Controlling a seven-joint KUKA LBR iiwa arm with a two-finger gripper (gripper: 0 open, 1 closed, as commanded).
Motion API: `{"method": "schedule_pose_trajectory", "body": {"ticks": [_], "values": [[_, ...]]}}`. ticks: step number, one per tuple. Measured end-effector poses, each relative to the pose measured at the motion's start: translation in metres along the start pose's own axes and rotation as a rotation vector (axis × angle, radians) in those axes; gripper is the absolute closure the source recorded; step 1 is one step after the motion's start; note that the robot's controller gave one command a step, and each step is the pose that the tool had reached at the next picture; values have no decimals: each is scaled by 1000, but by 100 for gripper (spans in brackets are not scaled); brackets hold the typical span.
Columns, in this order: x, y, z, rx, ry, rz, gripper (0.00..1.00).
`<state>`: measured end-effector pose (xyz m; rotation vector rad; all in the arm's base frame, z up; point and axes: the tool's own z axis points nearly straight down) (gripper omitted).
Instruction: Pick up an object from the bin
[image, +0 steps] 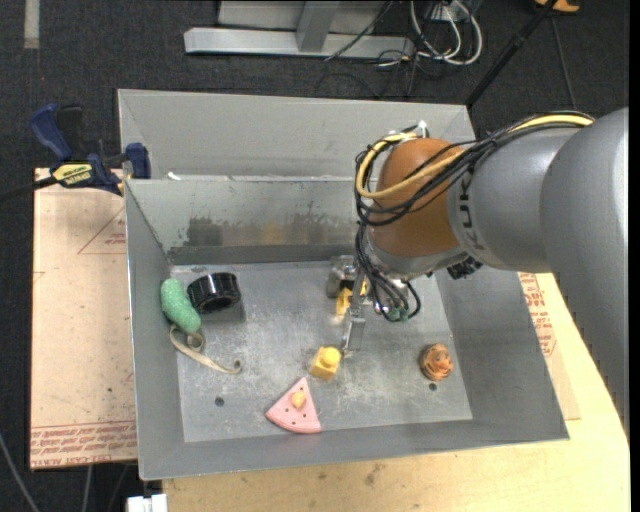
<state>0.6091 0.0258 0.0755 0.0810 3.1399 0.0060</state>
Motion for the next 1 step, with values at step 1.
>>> {"method": "schedule_pose_trajectory", "body": {"ticks": [1], "values": [[65, 6, 3, 5, -1, -6, 0]]}}
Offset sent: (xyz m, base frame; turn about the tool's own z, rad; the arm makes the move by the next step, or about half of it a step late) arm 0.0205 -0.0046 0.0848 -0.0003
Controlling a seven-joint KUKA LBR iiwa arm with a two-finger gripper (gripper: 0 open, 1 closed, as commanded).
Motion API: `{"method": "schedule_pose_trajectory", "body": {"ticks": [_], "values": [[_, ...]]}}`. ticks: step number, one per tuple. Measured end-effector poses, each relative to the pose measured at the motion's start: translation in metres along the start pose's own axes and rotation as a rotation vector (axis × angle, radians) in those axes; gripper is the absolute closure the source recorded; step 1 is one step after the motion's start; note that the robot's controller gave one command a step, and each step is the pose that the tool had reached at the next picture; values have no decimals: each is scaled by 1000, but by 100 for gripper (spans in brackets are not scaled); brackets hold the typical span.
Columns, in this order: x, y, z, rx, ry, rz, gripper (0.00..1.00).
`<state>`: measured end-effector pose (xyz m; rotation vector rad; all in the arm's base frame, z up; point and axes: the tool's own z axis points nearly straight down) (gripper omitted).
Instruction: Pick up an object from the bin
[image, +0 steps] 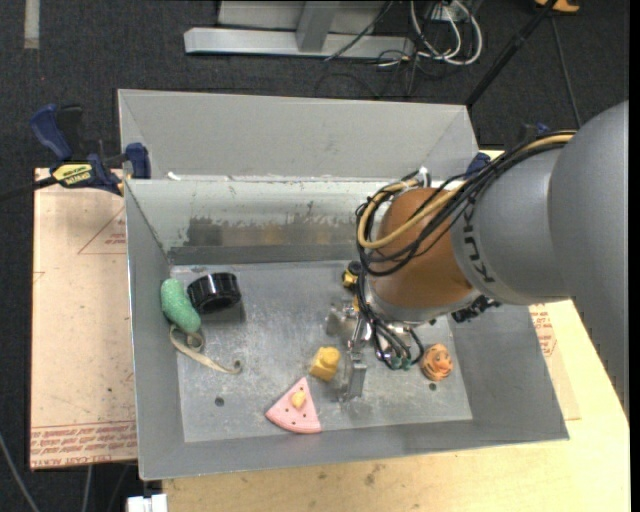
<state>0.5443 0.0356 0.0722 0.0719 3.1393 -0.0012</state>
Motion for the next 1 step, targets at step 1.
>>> {"method": "schedule_pose_trajectory", "body": {"ticks": [1], "values": [[-23, 1, -38, -3, 9, 0, 0]]}}
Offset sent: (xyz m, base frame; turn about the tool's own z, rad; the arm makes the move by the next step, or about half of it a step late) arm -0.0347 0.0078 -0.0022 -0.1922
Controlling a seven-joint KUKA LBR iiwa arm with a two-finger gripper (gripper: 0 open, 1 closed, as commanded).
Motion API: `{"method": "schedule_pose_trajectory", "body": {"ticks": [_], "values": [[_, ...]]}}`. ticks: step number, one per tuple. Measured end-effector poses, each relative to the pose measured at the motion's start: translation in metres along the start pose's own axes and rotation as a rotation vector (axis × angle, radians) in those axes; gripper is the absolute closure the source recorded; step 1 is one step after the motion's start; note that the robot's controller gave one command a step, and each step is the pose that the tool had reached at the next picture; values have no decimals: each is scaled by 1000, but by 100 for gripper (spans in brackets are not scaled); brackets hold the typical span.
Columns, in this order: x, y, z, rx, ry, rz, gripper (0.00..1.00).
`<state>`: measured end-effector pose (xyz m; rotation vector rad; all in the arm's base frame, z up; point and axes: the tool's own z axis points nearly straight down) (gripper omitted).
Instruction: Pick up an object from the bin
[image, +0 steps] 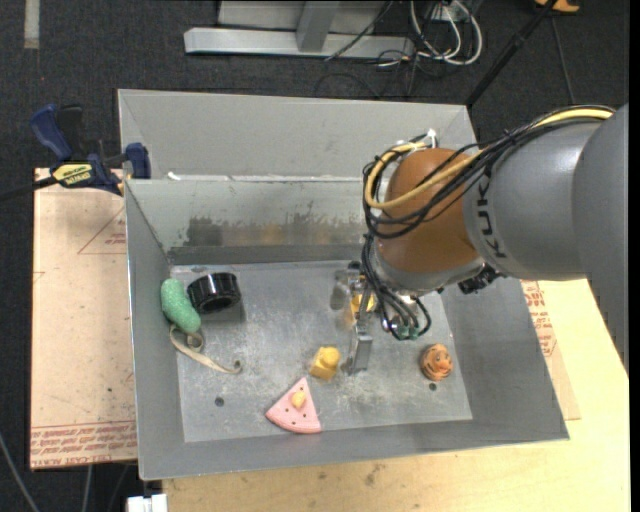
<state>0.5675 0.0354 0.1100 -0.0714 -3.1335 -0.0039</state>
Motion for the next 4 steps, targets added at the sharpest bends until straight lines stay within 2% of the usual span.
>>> {"method": "schedule_pose_trajectory", "body": {"ticks": [1, 2, 3, 4], "values": [[-15, 2, -2, 1, -25, -64, 0], [58, 8, 30, 1, -9, -62, 0], [75, 11, 34, 2, -2, -62, 0], [62, 3, 35, 1, -9, -102, 100]]}}
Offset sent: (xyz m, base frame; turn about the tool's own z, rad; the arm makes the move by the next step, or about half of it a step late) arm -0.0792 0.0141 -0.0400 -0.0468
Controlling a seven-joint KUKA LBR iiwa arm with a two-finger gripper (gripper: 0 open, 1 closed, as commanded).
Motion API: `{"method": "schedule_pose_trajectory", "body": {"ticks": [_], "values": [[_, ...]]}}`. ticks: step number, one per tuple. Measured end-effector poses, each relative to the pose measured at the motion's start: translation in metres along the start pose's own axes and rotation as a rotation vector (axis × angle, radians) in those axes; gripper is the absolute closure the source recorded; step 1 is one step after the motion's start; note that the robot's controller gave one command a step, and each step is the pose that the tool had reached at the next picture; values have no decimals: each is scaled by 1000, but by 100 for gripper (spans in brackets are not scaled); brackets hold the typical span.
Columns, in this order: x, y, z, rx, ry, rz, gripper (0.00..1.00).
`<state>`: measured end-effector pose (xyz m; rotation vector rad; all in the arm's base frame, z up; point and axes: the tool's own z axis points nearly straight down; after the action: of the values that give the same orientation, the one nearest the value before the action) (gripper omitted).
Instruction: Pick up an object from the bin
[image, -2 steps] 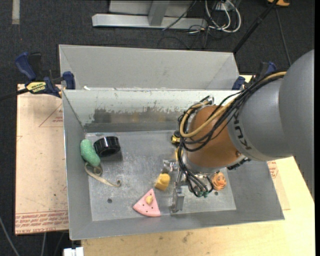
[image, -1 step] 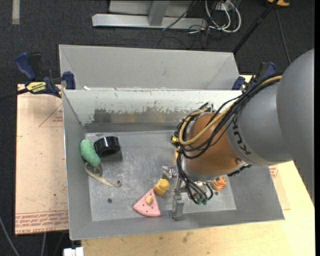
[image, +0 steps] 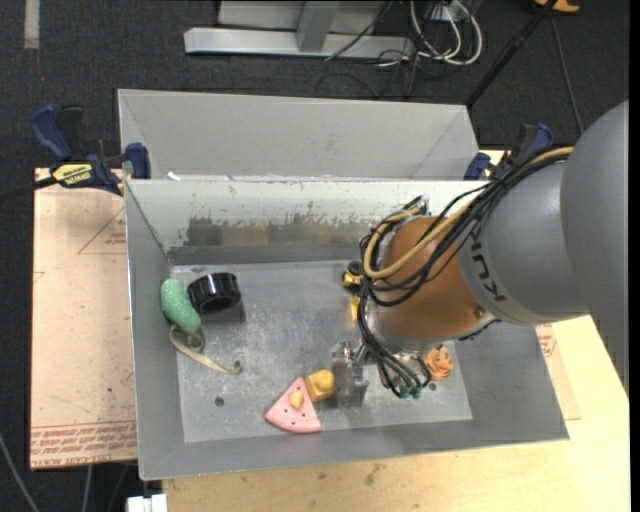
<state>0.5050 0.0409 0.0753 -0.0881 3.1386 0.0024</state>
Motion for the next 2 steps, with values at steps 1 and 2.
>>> {"method": "schedule_pose_trajectory", "body": {"ticks": [1, 2], "values": [[-1, -1, 0, 0, 0, 2, 0], [-1, -1, 0, 0, 0, 3, 0]]}}
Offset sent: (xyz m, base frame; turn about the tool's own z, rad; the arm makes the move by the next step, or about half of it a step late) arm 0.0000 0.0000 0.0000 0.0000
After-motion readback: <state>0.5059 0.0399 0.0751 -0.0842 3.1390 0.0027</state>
